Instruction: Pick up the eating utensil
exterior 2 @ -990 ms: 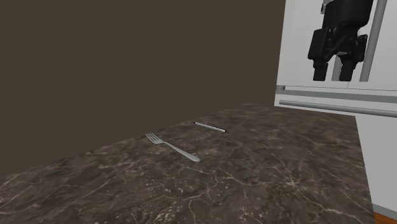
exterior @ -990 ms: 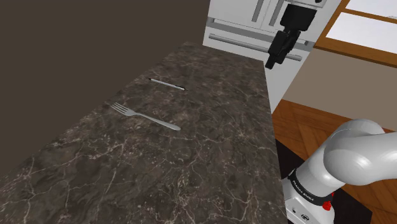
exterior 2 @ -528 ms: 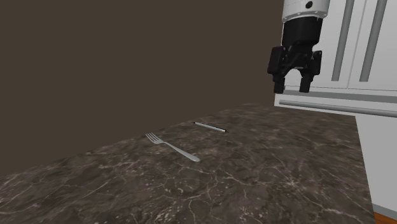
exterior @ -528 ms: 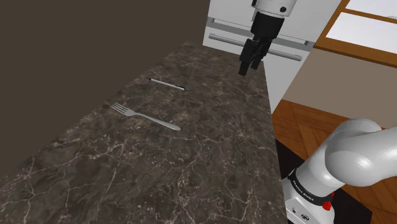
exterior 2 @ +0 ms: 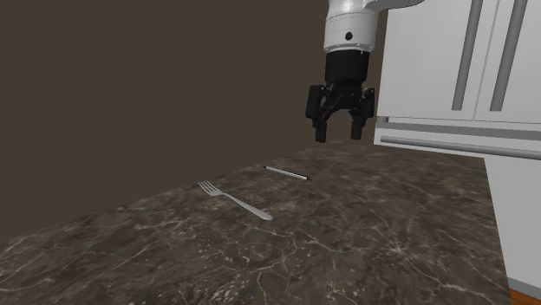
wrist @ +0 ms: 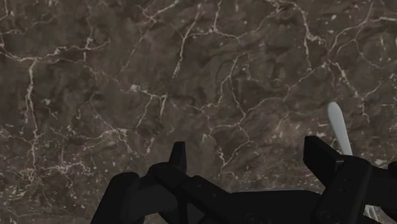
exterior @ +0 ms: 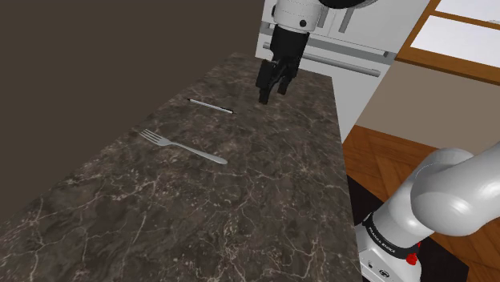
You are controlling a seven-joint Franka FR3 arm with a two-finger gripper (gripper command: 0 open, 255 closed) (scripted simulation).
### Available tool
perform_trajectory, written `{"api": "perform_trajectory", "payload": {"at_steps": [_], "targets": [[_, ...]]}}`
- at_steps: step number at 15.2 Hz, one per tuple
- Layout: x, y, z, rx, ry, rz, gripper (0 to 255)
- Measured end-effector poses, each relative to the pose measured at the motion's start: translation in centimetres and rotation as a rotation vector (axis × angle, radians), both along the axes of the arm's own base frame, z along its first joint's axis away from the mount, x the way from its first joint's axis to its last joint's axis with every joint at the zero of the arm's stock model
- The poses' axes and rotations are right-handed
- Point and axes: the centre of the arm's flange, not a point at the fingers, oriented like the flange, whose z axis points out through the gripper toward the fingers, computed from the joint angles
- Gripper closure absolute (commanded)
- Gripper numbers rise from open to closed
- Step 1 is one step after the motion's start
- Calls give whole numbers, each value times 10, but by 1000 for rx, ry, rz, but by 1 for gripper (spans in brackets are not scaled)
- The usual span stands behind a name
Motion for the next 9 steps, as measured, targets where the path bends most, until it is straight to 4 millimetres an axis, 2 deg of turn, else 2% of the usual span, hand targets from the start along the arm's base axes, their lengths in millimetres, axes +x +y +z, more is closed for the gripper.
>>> {"api": "perform_trajectory", "payload": {"at_steps": [6,9], "targets": [[31,62,-30,0,-7,39,0],[50,99,-36,1,-11,59,0]]}}
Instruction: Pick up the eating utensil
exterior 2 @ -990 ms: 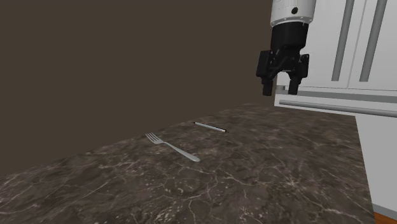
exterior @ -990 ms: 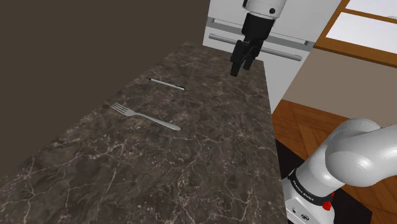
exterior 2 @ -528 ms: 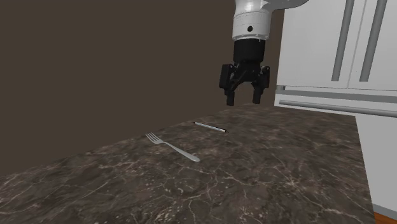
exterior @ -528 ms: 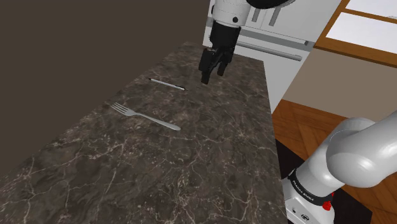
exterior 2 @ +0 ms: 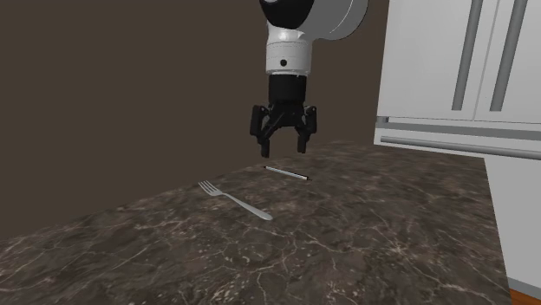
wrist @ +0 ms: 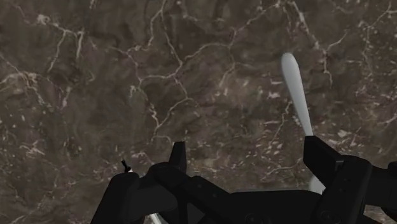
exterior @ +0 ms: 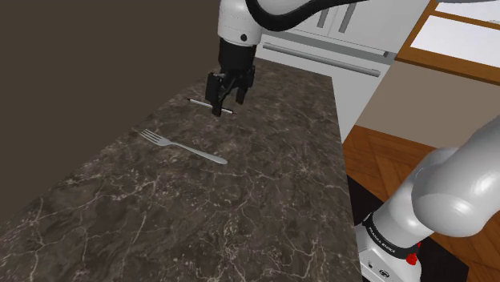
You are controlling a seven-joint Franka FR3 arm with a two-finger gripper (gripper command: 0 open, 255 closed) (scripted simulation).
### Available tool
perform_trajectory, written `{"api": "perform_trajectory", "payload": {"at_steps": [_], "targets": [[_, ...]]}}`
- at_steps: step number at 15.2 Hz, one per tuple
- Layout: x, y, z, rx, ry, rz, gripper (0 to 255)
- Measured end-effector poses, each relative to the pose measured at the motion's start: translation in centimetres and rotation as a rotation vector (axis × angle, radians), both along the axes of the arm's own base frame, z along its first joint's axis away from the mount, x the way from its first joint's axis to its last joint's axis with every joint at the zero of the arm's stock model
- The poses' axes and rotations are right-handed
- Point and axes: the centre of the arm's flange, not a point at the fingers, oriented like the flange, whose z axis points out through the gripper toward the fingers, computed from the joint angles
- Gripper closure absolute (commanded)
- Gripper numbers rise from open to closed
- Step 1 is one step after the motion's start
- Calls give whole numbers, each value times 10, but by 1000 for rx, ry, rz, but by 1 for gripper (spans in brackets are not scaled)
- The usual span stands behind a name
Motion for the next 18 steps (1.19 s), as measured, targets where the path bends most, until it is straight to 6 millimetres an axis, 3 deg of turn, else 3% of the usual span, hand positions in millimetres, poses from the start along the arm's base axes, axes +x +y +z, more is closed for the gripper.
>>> {"api": "perform_trajectory", "payload": {"at_steps": [12,18], "targets": [[53,135,-54,3,-14,78,0],[57,146,-83,3,-15,82,0]]}}
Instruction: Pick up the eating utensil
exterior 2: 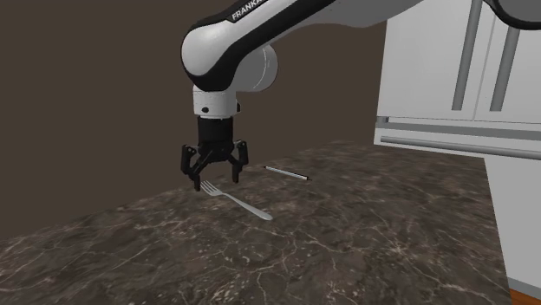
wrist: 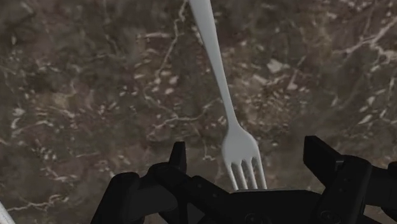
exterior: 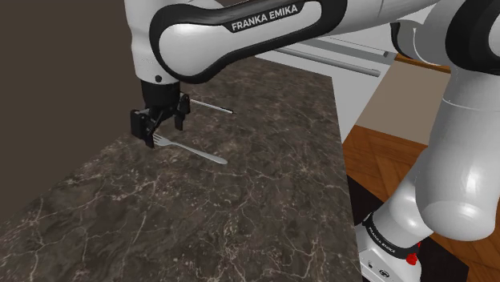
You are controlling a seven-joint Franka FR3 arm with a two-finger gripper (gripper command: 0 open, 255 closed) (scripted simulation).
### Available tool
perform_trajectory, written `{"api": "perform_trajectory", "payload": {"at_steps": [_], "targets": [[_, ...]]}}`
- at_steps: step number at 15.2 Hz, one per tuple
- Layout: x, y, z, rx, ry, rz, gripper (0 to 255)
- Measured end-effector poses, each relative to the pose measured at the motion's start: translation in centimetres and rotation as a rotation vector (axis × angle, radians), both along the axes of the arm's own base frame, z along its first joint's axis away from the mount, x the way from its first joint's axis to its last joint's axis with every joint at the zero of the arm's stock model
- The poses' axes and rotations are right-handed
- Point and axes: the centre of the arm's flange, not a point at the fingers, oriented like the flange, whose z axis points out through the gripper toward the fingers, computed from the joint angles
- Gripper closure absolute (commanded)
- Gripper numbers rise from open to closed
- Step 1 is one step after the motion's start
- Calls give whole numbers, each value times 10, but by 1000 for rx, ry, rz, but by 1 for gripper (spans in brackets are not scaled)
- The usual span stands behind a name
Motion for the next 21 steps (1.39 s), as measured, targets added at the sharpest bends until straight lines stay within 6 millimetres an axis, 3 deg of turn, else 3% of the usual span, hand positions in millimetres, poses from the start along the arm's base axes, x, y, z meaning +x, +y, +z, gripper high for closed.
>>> {"api": "perform_trajectory", "payload": {"at_steps": [2,3,14,21], "targets": [[0,-1,-9,0,0,0,0],[-1,-1,-11,0,0,0,255],[0,-1,-10,1,-3,-1,255],[0,-1,23,0,-1,0,255]]}}
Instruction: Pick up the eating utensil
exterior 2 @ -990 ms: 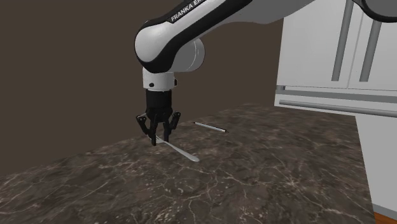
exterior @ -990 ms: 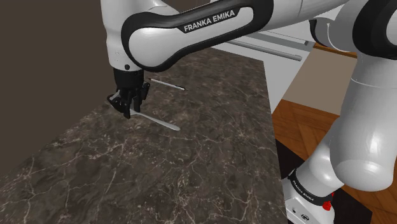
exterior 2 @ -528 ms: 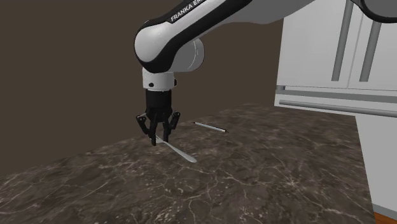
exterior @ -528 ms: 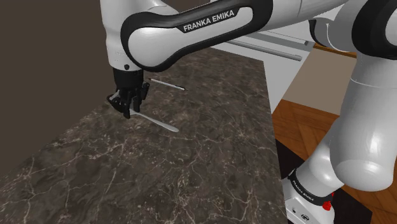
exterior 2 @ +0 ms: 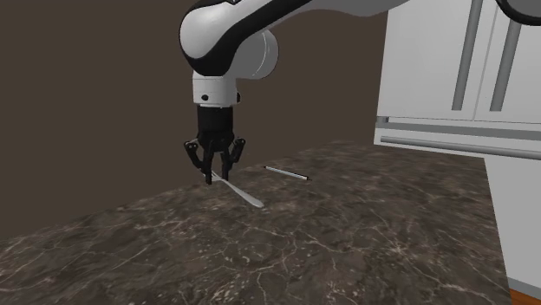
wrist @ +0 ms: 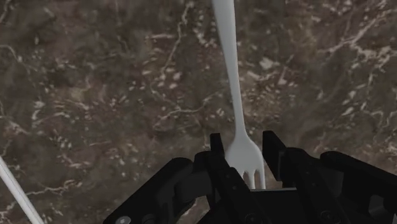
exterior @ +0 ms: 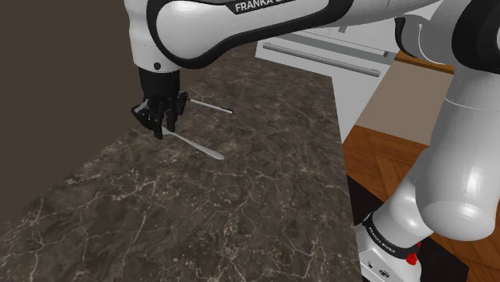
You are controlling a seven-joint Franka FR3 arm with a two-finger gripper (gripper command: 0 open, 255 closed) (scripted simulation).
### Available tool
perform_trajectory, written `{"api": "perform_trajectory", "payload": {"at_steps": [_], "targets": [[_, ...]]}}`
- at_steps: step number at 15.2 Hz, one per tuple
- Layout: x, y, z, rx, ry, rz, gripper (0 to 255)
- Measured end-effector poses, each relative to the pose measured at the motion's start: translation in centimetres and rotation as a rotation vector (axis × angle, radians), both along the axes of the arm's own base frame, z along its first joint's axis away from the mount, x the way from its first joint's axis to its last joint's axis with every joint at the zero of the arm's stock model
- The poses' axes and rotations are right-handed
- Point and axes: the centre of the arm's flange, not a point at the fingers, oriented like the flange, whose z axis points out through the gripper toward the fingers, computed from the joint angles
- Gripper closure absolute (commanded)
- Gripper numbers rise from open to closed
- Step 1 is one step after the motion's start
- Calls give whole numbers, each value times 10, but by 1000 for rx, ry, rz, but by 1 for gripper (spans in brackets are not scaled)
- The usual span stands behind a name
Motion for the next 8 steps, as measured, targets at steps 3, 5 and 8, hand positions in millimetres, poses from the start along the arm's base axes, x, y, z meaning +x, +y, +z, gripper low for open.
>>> {"api": "perform_trajectory", "payload": {"at_steps": [3,5,8], "targets": [[1,1,15,0,0,0,255],[0,-1,26,0,0,0,255],[1,0,40,0,0,0,255]]}}
